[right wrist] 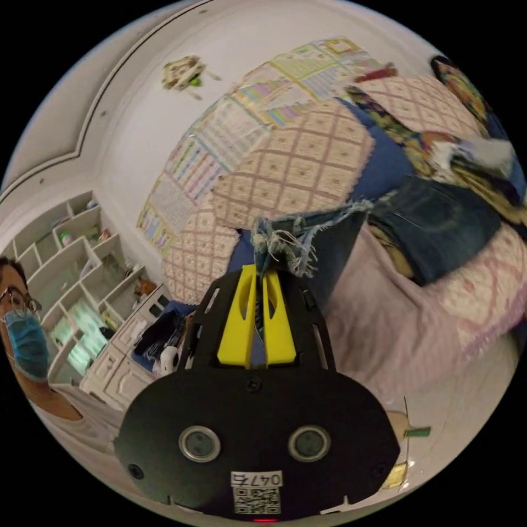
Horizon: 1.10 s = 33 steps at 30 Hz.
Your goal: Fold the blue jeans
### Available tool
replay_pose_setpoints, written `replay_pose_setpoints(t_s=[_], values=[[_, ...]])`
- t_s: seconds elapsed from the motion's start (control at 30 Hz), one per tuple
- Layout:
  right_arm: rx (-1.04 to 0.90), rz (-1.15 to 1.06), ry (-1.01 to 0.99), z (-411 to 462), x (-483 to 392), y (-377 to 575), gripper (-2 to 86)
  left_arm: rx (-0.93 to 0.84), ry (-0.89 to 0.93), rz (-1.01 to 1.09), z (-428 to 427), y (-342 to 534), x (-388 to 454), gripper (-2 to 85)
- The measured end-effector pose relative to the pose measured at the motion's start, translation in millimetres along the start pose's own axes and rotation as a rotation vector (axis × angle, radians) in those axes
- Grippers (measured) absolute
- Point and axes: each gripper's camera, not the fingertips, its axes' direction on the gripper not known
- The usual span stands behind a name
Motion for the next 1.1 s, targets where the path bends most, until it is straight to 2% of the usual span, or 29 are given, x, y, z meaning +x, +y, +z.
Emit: replay_pose_setpoints(t_s=[0.1, 0.23, 0.33, 0.4, 0.47, 0.63, 0.77, 0.9, 1.1], values=[[-0.093, -0.133, -0.098, 78, -62, 17, -0.8, 0.112, -0.029, -0.106, -70, 51, -44, -0.9], [-0.192, -0.214, -0.093, 185, -120, 77, -0.7, 0.314, -0.208, -0.372, -186, 130, -136, -1.0], [-0.322, -0.277, 0.011, 281, -147, 155, -0.2, 0.347, -0.265, -0.505, -236, 177, -197, -1.0], [-0.499, -0.311, 0.087, 348, -151, 220, 1.9, 0.34, -0.27, -0.55, -251, 198, -223, -1.0], [-0.583, -0.307, 0.032, 370, -148, 255, 3.6, 0.344, -0.276, -0.565, -260, 213, -239, -1.0], [-0.476, -0.393, 0.035, 347, -139, 285, 6.5, 0.293, -0.22, -0.57, -244, 228, -270, -0.7], [-0.433, -0.505, 0.307, 311, -119, 296, 9.4, 0.207, -0.176, -0.597, -211, 225, -285, 0.6], [-0.5, -0.625, 0.518, 309, -102, 324, 10.1, 0.216, -0.179, -0.662, -190, 234, -305, 6.2], [-0.535, -0.769, 0.62, 352, -96, 377, 9.8, 0.033, -0.193, -0.626, -140, 224, -333, 7.0]])
